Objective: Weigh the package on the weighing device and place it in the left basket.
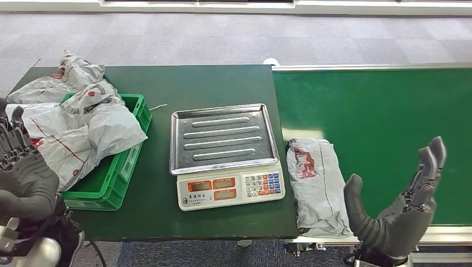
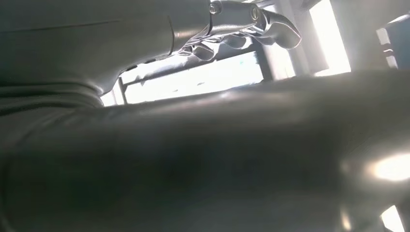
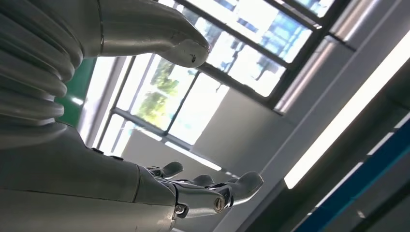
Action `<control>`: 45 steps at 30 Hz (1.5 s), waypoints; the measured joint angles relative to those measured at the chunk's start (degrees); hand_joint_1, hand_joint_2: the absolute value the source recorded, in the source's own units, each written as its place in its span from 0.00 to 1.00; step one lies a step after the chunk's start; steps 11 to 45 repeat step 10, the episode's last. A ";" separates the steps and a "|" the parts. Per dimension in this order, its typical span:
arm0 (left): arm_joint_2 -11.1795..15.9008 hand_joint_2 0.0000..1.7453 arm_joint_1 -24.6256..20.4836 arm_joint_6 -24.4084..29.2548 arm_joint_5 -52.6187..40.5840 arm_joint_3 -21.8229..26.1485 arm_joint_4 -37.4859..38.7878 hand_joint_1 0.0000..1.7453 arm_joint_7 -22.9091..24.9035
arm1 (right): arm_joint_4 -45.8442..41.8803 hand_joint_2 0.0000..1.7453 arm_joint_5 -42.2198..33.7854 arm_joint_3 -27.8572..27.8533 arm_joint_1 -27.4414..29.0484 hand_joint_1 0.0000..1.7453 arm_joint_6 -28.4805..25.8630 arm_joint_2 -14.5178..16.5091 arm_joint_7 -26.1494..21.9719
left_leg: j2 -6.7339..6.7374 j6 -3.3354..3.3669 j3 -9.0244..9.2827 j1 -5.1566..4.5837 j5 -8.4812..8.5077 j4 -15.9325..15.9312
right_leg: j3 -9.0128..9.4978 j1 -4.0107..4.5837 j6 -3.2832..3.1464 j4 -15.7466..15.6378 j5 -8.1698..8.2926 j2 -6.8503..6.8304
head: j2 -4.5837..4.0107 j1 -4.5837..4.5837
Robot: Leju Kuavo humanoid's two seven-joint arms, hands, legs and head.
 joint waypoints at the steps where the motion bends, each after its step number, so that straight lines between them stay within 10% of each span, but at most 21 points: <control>1: -0.79 0.00 0.65 -0.38 0.96 -0.21 -0.77 0.00 0.63 | -0.22 0.50 0.55 -0.80 0.72 0.00 0.00 -0.06 1.17 | 0.00 0.00 0.00 0.00 -0.01 0.00 | 0.00 0.00 0.01 0.00 -0.01 0.00 | 0.00 0.00; 2: -1.59 0.00 1.28 -0.66 1.83 -0.28 -1.47 0.00 0.90 | -0.40 0.25 0.79 -1.54 1.39 0.00 0.00 -0.15 2.00 | 0.00 0.00 0.00 0.00 -0.02 0.00 | 0.00 0.00 0.02 0.00 -0.02 0.00 | 0.00 -0.01; 3: -2.36 0.00 1.87 -0.80 2.63 -0.28 -2.13 0.00 0.92 | -0.56 0.25 0.88 -2.22 2.00 0.00 0.00 -0.26 2.52 | 0.00 0.00 0.00 0.00 -0.02 0.00 | 0.00 0.00 0.03 0.00 -0.02 0.00 | 0.00 0.00; 6: -4.34 0.00 3.28 -1.01 4.11 -0.16 -4.01 0.00 0.51 | -0.94 1.00 0.92 -3.53 3.12 0.00 0.00 -0.43 2.49 | 0.00 0.00 -0.01 0.00 -0.04 0.00 | 0.01 0.00 0.05 0.00 -0.04 0.00 | 0.00 0.01; 45: -5.78 0.00 4.34 -1.10 4.43 0.10 -5.74 0.00 0.42 | -1.03 1.00 2.11 -4.00 3.33 0.00 0.00 -0.44 2.84 | 0.01 0.00 -0.01 0.01 -0.05 0.00 | 0.01 0.01 0.04 0.00 -0.07 0.00 | 0.00 0.00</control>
